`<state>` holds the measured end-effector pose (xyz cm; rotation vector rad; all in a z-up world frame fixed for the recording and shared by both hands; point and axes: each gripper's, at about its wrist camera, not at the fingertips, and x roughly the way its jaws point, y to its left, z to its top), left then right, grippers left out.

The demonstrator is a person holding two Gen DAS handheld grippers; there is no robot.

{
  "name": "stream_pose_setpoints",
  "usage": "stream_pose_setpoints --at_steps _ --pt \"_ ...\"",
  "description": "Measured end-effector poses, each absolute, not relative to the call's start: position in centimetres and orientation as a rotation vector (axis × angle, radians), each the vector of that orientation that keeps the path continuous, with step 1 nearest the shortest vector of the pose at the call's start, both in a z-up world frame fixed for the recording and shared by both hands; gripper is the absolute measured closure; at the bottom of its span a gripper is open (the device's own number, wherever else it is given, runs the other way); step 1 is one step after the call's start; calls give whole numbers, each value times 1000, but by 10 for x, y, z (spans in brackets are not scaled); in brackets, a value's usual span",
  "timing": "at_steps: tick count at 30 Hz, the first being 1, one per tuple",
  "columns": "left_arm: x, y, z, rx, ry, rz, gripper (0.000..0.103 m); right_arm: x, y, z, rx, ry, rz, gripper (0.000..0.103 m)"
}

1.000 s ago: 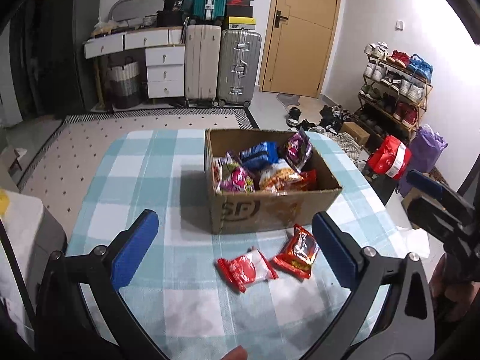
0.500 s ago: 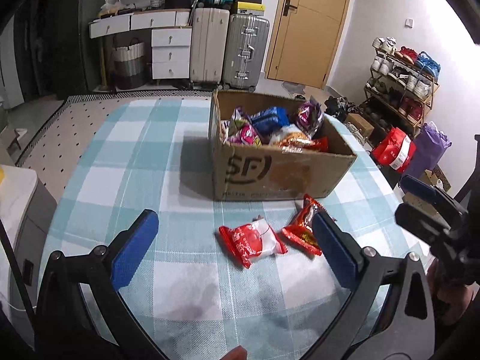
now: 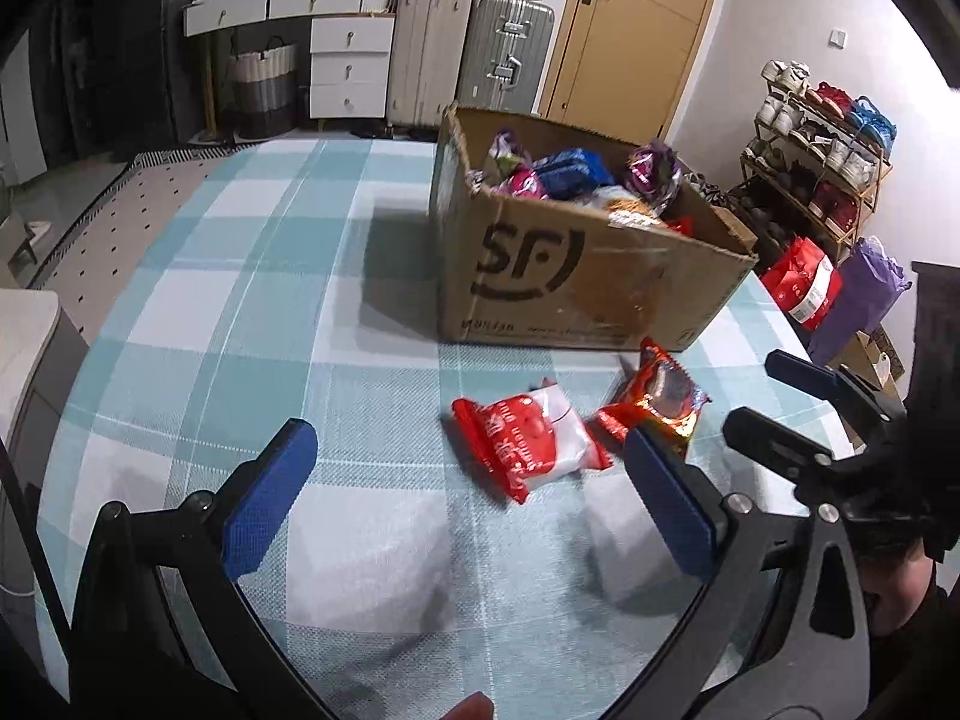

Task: Organize snacks
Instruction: 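Withdraw both tools from the box toward the two remaining red packs, then grasp the red Oreo cookie pack with the right gripper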

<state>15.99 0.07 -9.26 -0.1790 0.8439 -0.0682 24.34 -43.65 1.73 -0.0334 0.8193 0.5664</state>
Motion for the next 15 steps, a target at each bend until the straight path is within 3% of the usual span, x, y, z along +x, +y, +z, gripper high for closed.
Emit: stream_pose_setpoints --at_steps 15 --pt "175 20 -124 -212 906 -63 1 285 -402 -37 -127 965 529 2"
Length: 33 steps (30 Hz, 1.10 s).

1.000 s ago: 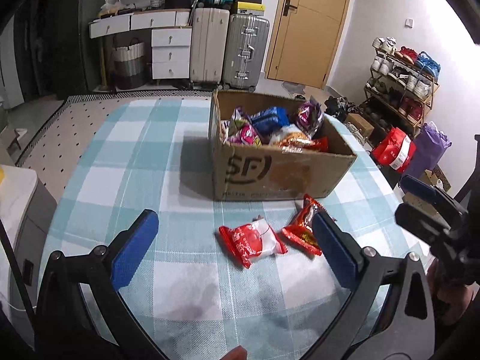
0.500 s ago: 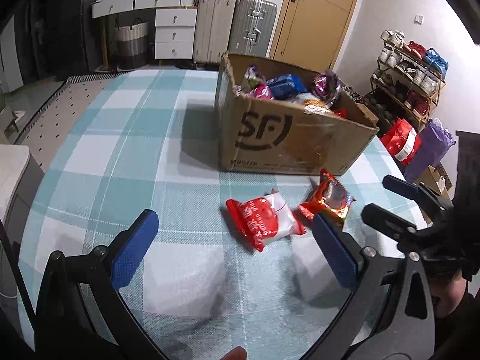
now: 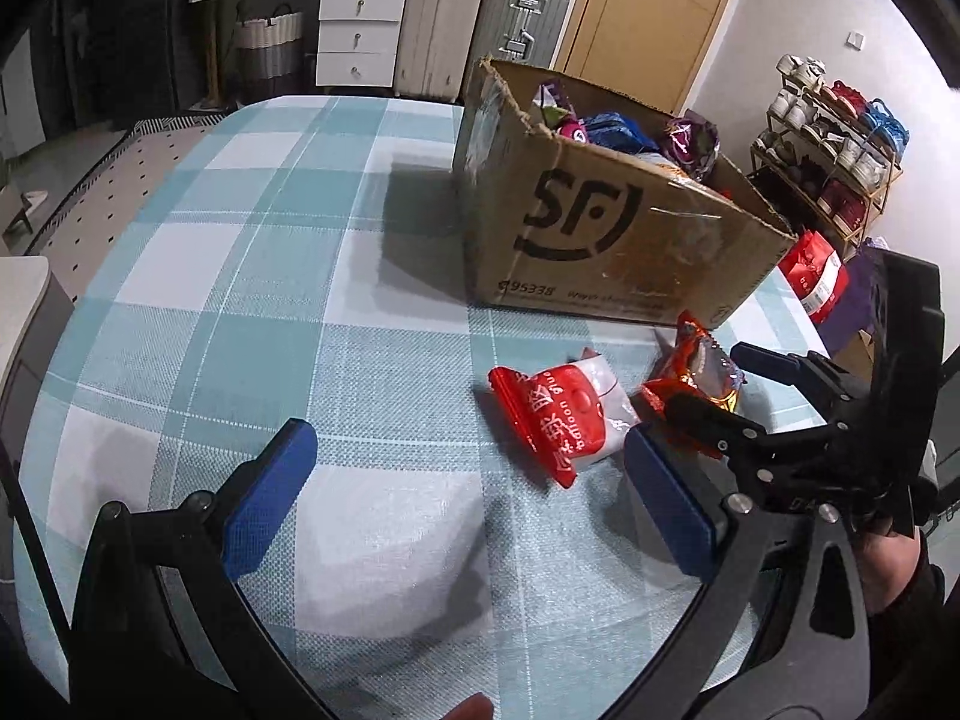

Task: Organize snacks
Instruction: 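Grasp the red Oreo cookie pack with the right gripper, then hold the Oreo pack in the right gripper while the left gripper grasps the balloon-gum pack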

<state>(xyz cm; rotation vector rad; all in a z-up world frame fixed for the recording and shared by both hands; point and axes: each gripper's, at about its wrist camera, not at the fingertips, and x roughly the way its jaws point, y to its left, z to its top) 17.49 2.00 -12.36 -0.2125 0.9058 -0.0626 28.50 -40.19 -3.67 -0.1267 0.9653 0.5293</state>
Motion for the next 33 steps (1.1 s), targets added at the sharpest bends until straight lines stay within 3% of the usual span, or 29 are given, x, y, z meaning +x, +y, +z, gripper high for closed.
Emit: stream_pose_setpoints --at_steps 2,3,10,33 --pt "177 21 -126 -213 906 -60 1 286 -400 -39 -129 973 536 6" --pt "178 21 -126 -215 906 -59 1 287 -399 -40 -122 973 556 19" --pt "179 17 -128 -203 914 -64 1 282 -386 -40 -184 964 571 49" --pt "182 -5 -130 -162 961 -78 1 263 -461 -12 238 897 629 51"
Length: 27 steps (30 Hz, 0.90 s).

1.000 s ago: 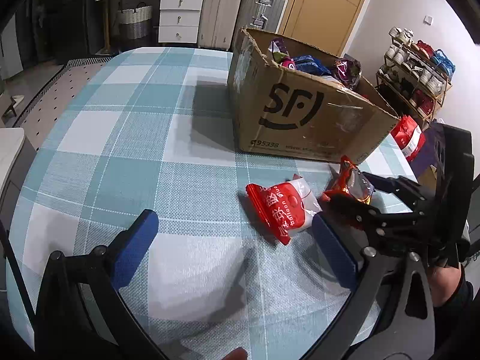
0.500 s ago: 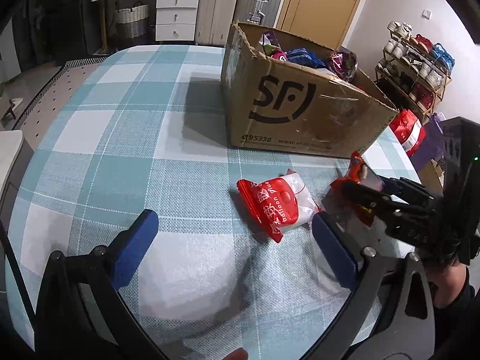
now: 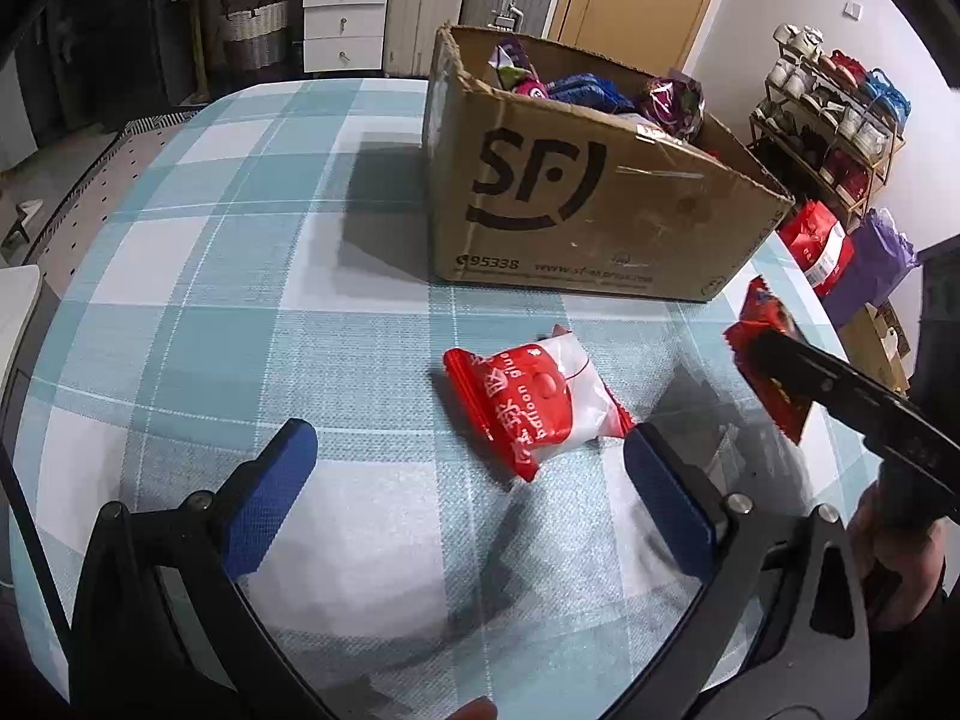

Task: Organize snacks
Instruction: 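Hold the Oreo pack in the right gripper while the left gripper grasps the balloon-gum pack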

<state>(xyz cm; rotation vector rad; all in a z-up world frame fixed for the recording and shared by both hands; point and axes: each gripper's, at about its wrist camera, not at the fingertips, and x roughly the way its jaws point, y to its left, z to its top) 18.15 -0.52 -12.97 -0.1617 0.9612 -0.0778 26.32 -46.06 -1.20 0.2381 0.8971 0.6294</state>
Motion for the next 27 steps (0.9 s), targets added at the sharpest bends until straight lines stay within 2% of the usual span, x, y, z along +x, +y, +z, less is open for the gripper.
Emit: stream_pose_setpoints --at_steps 27 --pt "236 -40 -159 -81 1057 -33 2 233 -503 -1 294 838 624 51"
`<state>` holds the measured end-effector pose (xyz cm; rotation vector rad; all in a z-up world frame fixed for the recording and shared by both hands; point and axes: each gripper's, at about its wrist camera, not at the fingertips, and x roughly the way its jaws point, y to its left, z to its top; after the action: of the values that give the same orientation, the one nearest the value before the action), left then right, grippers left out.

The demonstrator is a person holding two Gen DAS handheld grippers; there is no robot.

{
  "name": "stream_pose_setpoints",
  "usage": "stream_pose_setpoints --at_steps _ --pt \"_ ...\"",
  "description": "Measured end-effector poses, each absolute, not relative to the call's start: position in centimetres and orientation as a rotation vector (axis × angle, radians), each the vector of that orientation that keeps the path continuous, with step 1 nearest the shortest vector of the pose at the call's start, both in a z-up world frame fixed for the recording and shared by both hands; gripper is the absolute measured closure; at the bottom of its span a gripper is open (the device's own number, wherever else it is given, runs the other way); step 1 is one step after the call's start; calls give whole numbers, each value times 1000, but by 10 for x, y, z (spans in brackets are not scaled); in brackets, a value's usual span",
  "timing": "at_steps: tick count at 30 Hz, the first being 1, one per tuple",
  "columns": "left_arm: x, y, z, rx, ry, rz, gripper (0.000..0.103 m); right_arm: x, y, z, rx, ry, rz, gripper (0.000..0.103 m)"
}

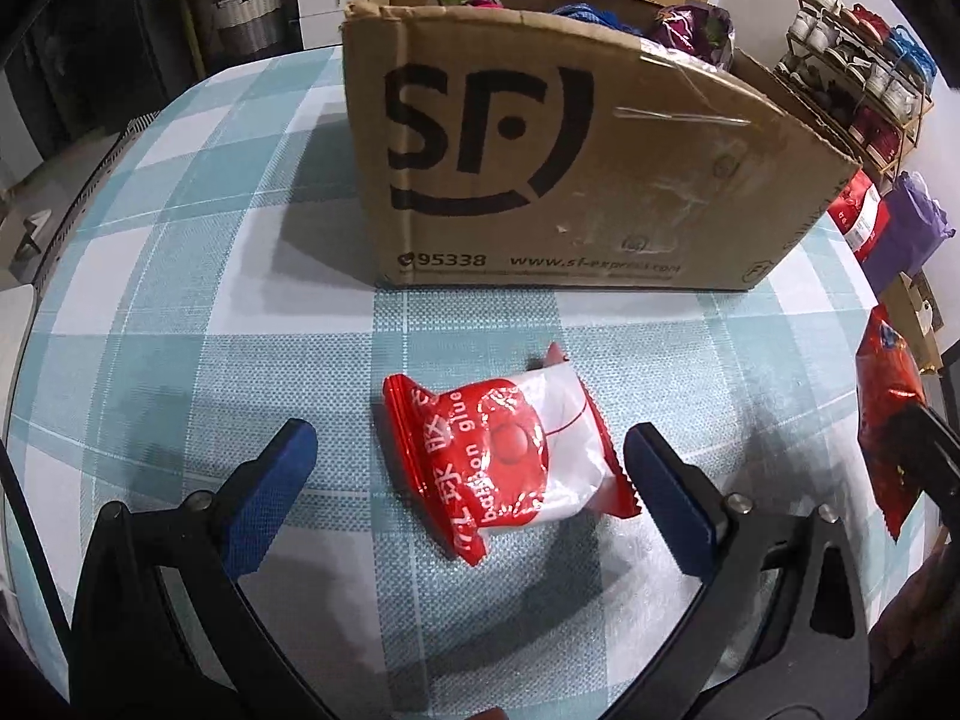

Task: Organize snacks
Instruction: 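Hold the Oreo pack in the right gripper while the left gripper grasps the balloon-gum pack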

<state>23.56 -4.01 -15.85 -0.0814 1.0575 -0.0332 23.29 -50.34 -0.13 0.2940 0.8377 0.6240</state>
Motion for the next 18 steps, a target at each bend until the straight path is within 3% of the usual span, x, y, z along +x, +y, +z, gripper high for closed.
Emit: stream_pose_setpoints --at_steps 5,11,15,18 --pt "238 -39 -160 -72 1050 -34 4 230 -505 -1 298 839 619 51" --pt "227 -49 -158 -27 1034 -38 19 229 -504 0 297 840 619 51" --pt "220 -50 -154 -7 1014 -53 42 227 -501 3 290 839 617 51" --pt "215 -53 -151 32 1013 -121 54 225 -500 6 289 838 616 51"
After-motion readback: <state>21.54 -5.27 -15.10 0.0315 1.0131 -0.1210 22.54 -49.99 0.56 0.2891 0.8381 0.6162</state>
